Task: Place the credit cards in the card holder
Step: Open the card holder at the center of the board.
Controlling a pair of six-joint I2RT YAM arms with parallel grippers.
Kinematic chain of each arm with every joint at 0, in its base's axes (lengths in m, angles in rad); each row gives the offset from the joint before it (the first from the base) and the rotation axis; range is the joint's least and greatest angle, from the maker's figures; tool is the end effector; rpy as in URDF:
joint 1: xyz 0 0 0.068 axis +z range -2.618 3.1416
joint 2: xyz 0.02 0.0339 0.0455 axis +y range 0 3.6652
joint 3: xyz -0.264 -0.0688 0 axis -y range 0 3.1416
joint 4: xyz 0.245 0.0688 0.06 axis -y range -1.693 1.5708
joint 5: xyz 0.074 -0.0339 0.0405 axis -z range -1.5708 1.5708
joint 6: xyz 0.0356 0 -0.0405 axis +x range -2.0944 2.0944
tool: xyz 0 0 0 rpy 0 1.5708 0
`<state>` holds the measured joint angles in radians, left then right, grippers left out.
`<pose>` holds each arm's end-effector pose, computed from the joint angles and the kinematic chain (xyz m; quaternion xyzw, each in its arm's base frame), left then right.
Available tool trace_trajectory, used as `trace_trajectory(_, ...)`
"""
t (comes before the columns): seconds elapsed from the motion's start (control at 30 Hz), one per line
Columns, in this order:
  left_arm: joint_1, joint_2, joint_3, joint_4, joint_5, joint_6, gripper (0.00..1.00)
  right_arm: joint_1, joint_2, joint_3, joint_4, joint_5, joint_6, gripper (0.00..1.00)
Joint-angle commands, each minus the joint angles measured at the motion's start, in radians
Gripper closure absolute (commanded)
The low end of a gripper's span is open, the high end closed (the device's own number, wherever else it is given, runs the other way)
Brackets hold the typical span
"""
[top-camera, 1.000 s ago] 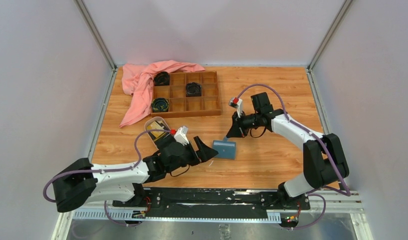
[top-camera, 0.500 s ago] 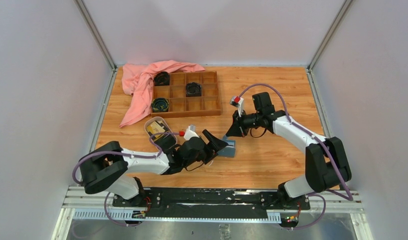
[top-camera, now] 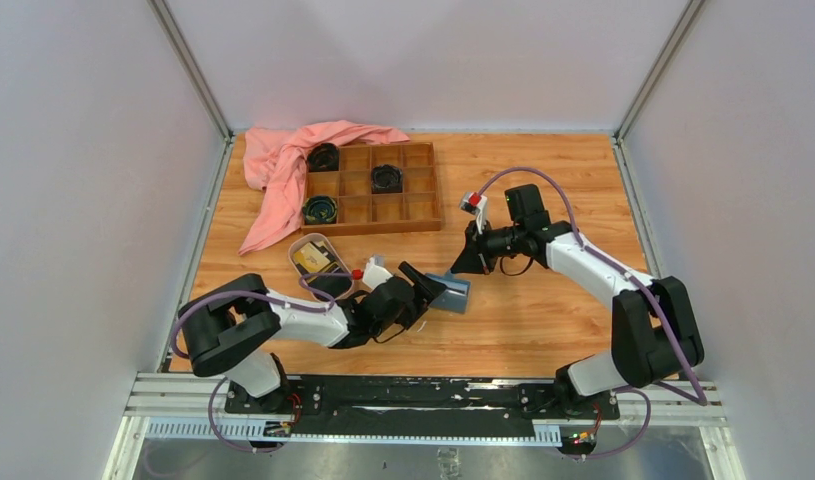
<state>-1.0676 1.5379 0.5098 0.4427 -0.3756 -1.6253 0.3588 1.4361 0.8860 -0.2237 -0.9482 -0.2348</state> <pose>0.1457 -0.2377 0.1394 -0.3231 0.8078 -0.4164 0.2637 0.2638 0.1298 0.2320 -0.4092 0.7323 0.4413 0.3185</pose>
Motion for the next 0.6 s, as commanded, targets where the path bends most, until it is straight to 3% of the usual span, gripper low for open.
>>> trace_trajectory(0.0,0.019,0.024,-0.005,0.002,-0.047,0.002,0.16,-0.012,-0.038,-0.022,0.006,-0.046,-0.025,1.00)
trace_trajectory(0.27,0.032,-0.006,-0.050,0.001,-0.077,0.009,0.31,-0.012,-0.046,-0.022,-0.004,-0.052,-0.046,1.00)
trace_trajectory(0.4,0.045,-0.032,-0.082,0.001,-0.080,0.031,0.46,-0.012,-0.046,-0.017,-0.027,-0.035,-0.082,1.00)
trace_trajectory(0.57,0.067,-0.082,-0.121,0.001,-0.069,0.130,0.65,-0.013,-0.046,-0.006,-0.076,0.118,-0.147,1.00)
